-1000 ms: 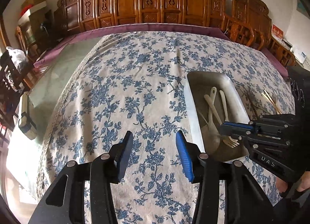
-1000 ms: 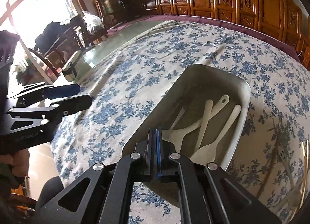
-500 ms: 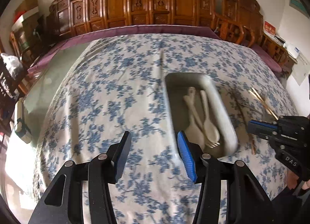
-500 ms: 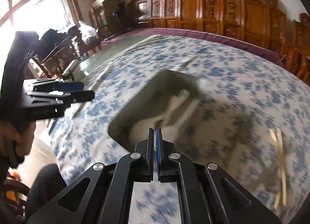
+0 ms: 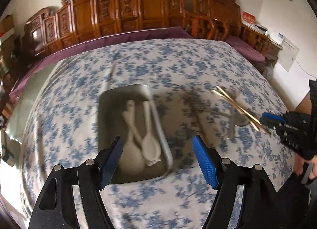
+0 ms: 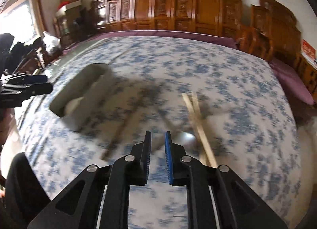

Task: Organize utensils
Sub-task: 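Move both tools back over the utensil pile, then close the right tool on the wooden chopsticks in the pile, then grasp a single wooden chopstick from the cloth with the left tool, then carry the chopsticks over the grey tray with both tools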

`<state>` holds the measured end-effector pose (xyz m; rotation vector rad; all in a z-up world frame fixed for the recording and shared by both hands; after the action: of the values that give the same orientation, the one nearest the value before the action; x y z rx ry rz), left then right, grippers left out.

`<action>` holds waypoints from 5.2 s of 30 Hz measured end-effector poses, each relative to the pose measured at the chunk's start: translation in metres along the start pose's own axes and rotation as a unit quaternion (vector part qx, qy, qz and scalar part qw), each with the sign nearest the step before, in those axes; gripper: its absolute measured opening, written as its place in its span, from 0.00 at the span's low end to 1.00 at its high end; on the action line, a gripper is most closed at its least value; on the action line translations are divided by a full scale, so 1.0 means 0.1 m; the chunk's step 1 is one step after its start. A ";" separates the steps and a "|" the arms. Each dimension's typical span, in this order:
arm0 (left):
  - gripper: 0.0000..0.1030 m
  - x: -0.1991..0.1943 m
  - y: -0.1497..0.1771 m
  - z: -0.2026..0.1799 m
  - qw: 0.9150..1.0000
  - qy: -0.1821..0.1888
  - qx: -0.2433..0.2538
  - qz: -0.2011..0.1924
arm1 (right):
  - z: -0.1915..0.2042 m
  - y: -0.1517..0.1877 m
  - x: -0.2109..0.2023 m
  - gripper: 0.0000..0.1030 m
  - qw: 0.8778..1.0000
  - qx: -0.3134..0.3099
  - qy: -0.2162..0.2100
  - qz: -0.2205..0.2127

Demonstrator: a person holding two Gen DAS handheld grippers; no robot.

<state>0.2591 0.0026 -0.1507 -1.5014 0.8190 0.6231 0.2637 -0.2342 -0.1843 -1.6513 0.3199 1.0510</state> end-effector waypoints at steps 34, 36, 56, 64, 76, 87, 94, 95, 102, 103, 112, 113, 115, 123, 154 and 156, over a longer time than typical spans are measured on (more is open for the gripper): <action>0.67 0.67 0.22 -0.83 0.997 0.026 0.026 0.063 | -0.76 0.22 0.77 0.15 0.997 0.041 -0.035 0.053; 0.67 0.67 0.24 -0.84 0.997 0.024 0.029 0.065 | -0.75 0.21 0.77 0.15 0.997 0.036 -0.026 0.057; 0.66 1.03 0.24 -0.99 0.995 0.002 0.038 0.088 | -0.89 0.20 0.57 0.06 0.997 0.065 -0.024 0.019; 0.38 1.35 0.13 -0.98 0.994 -0.016 0.029 0.109 | -0.90 0.21 0.55 0.06 0.998 0.064 -0.014 0.015; 0.05 1.42 0.17 -0.94 0.993 -0.015 0.024 0.118 | -0.79 0.20 0.56 0.06 0.998 0.054 -0.015 0.015; 0.04 1.13 0.16 -0.86 0.995 -0.012 0.022 0.096 | -0.70 0.19 0.46 0.06 0.998 0.060 -0.010 0.005; 0.04 0.85 0.06 -0.84 0.997 -0.009 0.033 0.068 | -0.50 0.06 0.28 0.06 0.999 0.047 -0.012 -0.011; 0.04 0.79 0.04 -0.83 0.997 -0.008 0.033 0.063 | -0.48 0.03 0.26 0.06 0.999 0.044 -0.014 -0.014; 0.04 0.53 -0.05 -0.69 0.999 -0.006 0.033 0.042 | -0.14 -0.15 0.07 0.06 0.999 0.023 -0.030 -0.034; 0.04 0.50 -0.06 -0.66 0.999 -0.008 0.033 0.039 | -0.10 -0.17 0.05 0.06 0.999 0.022 -0.033 -0.036; 0.04 0.33 -0.19 -0.27 0.999 -0.028 0.023 0.021 | 0.30 -0.35 0.00 0.06 0.998 0.002 -0.051 -0.043; 0.04 0.32 -0.20 -0.21 0.999 -0.030 0.021 0.021 | 0.34 -0.36 0.01 0.06 0.998 0.002 -0.053 -0.042; 0.04 0.31 -0.22 -0.10 0.999 -0.034 0.018 0.021 | 0.42 -0.38 0.02 0.06 0.997 0.001 -0.058 -0.042; 0.04 0.42 -0.23 0.26 0.998 -0.048 0.004 0.034 | 0.70 -0.49 0.12 0.06 0.996 -0.007 -0.074 -0.039; 0.05 0.79 -0.08 0.68 0.996 -0.059 -0.013 0.072 | 1.18 -0.60 0.41 0.06 0.995 -0.023 -0.095 -0.012; 0.05 0.70 -0.08 0.71 0.996 -0.058 -0.013 0.064 | 1.23 -0.63 0.44 0.06 0.995 -0.021 -0.097 -0.011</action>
<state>0.3138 0.0639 -0.2085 -1.4308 0.8245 0.8116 0.2733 -0.0896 -0.1787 -1.5713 0.1521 1.1992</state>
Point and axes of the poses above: each gripper's, at about its wrist camera, not at the fingertips, and x roughly the way its jaws point, z to its left, y to its underside, the point moved 1 cm from there along x, roughly the way its jaws point, and after that the axes turned 7 degrees about -x, right-handed, at the moved point
